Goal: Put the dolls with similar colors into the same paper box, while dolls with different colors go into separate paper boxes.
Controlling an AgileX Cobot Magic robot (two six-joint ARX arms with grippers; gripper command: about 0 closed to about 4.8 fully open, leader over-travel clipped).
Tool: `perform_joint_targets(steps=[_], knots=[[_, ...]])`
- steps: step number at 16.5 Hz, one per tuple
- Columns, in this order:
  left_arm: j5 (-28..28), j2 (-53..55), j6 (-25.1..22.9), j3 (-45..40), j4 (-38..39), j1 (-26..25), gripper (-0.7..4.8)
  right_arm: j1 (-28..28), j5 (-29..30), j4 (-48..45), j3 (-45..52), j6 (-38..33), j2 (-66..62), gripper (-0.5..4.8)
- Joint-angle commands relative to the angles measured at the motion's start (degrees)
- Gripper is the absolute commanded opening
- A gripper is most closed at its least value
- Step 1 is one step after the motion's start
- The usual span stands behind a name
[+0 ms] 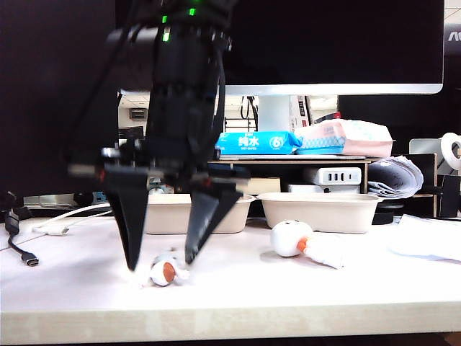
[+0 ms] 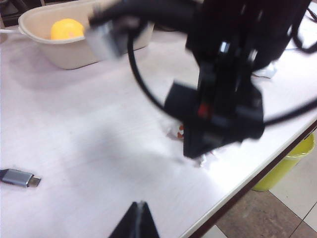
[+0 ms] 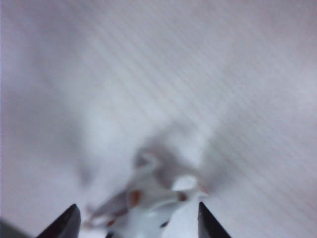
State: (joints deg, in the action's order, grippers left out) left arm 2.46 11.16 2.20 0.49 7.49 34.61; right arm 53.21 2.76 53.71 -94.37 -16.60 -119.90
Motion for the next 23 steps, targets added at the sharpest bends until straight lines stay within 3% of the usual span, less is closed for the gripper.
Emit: perform_joint_targets(steps=[1, 4, 7, 10, 12, 19, 20, 23], knots=[[0.15, 0.02, -0.22, 0.04, -0.7, -0.04, -0.05, 0.15, -0.07, 0.0, 0.0, -0.33, -0.74, 3.05], [0.17, 0.02, -0.22, 0.04, -0.7, -0.04, -0.05, 0.17, -0.11, -0.52, 0.0, -0.33, -0.83, 3.02], [0.17, 0.02, -0.22, 0.04, -0.7, -0.04, -0.05, 0.17, -0.09, -0.72, 0.0, -0.31, -0.83, 2.05], [0.15, 0.02, -0.22, 0.04, -0.7, -0.04, -0.05, 0.17, -0.09, -0.83, 0.0, -0.13, -0.83, 1.94], [0.15, 0.02, -0.22, 0.04, -0.7, -0.04, -0.05, 0.17, -0.44, -0.96, 0.0, 0.44, -0.83, 1.35], [0.15, 0.0, -0.22, 0.04, -0.7, -0.04, -0.05, -0.02, -1.57, -1.62, -0.02, 1.44, -0.81, 1.3], [0.15, 0.0, -0.22, 0.04, -0.7, -0.04, -0.05, -0.02, -1.57, -1.55, -0.02, 1.68, -0.81, 0.95], [0.15, 0.0, -0.22, 0.04, -0.7, -0.04, -0.05, -0.09, -1.57, -1.49, -0.02, 1.68, -0.79, 0.84]])
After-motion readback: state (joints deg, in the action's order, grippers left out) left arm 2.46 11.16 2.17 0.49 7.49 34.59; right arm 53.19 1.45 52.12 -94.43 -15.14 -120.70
